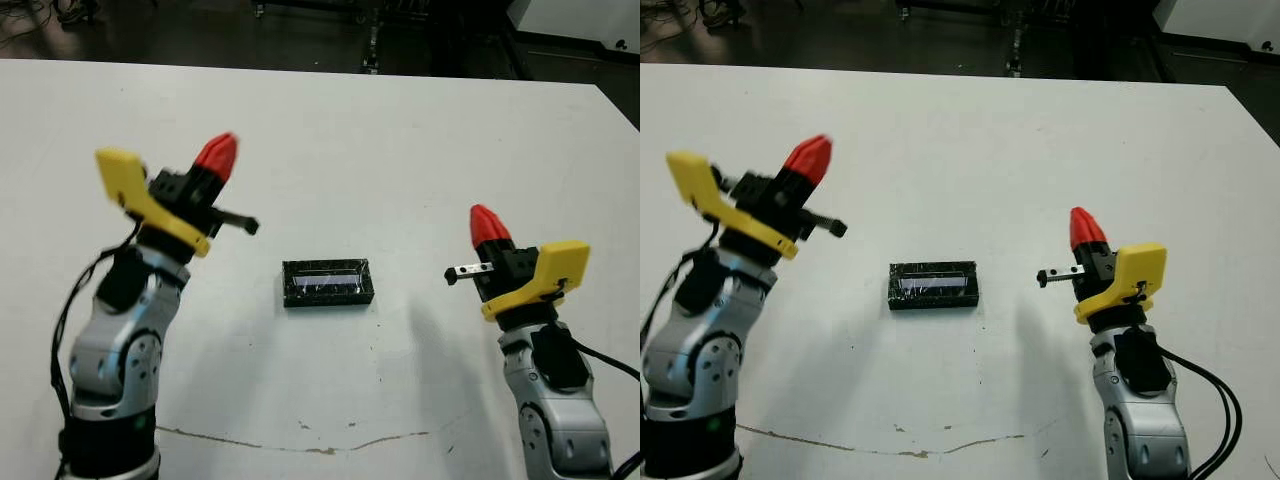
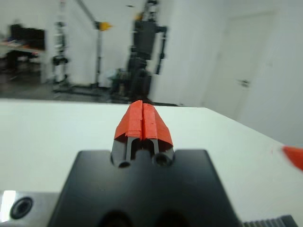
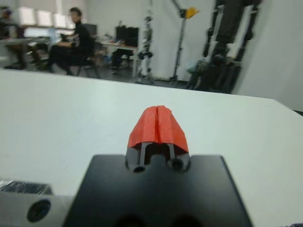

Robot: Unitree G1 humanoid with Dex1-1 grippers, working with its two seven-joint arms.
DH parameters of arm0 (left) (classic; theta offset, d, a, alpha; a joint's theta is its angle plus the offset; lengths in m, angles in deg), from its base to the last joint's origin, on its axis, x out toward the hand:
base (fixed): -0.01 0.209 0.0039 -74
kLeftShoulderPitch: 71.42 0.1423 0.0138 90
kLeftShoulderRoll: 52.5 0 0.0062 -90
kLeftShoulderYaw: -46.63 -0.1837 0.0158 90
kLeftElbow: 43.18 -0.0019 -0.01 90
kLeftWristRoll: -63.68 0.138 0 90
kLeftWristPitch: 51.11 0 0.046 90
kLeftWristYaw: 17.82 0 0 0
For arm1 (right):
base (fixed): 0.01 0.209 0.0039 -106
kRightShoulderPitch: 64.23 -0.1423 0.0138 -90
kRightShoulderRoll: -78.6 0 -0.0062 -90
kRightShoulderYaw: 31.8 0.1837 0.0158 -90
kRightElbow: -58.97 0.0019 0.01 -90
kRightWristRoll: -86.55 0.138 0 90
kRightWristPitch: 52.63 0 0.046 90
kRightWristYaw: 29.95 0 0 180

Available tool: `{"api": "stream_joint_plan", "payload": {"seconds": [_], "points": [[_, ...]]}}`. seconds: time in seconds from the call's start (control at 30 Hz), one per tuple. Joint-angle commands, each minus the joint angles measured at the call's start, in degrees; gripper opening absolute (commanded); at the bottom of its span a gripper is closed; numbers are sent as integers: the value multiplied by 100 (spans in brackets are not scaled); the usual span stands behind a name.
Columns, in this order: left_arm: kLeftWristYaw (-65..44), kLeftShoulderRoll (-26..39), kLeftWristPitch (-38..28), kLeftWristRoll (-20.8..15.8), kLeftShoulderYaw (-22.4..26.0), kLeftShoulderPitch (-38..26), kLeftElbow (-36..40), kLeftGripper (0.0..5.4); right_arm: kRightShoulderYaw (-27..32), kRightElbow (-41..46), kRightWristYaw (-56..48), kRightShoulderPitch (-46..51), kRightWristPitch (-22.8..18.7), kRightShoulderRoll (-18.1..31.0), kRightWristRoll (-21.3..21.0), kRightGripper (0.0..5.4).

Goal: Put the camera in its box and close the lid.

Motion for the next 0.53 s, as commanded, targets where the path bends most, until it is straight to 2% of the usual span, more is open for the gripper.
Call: {"api": "stream_joint_plan", "payload": {"seconds": [0.03, 0.2, 0.53], "points": [[202, -114, -595, 218, 106, 335, -392, 1, 86, 88, 321, -55, 22, -115, -174, 0], [472, -288, -1195, 332, 180, 606, -902, 1, 82, 45, 560, -140, 39, -185, -331, 0], [583, -237, -1429, 506, 4, 633, -1055, 1, 73, 44, 579, -145, -27, -205, -369, 0]]}}
